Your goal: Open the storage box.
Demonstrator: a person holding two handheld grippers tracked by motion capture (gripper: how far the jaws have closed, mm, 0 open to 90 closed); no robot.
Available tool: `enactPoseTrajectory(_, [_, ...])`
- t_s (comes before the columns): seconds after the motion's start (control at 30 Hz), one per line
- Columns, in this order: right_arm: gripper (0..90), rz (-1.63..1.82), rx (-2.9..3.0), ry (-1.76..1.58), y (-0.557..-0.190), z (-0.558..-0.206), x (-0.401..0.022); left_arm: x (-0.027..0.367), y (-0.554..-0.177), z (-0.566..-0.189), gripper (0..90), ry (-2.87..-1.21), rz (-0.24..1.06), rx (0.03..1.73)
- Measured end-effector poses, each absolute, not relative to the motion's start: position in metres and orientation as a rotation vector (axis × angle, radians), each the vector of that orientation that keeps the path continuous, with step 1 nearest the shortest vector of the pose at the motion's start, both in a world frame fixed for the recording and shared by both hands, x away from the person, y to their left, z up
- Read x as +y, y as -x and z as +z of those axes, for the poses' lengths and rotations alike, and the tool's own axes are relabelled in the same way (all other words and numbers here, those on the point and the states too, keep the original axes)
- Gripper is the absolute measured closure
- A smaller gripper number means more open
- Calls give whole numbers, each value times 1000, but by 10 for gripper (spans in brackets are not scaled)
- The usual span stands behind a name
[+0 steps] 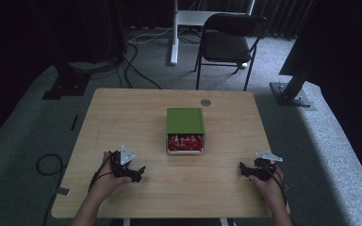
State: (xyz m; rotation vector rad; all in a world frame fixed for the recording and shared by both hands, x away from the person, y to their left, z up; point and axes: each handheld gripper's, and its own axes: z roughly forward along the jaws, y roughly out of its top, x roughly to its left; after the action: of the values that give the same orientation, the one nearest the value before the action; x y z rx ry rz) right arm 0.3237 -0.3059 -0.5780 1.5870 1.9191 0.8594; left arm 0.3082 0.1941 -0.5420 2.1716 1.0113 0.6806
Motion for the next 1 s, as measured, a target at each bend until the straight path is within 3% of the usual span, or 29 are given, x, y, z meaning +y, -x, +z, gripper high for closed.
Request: enactPoseTrajectory(1.0, [102, 859, 1920, -1587, -324, -578, -306, 104, -298, -515, 12, -2291, 786, 552])
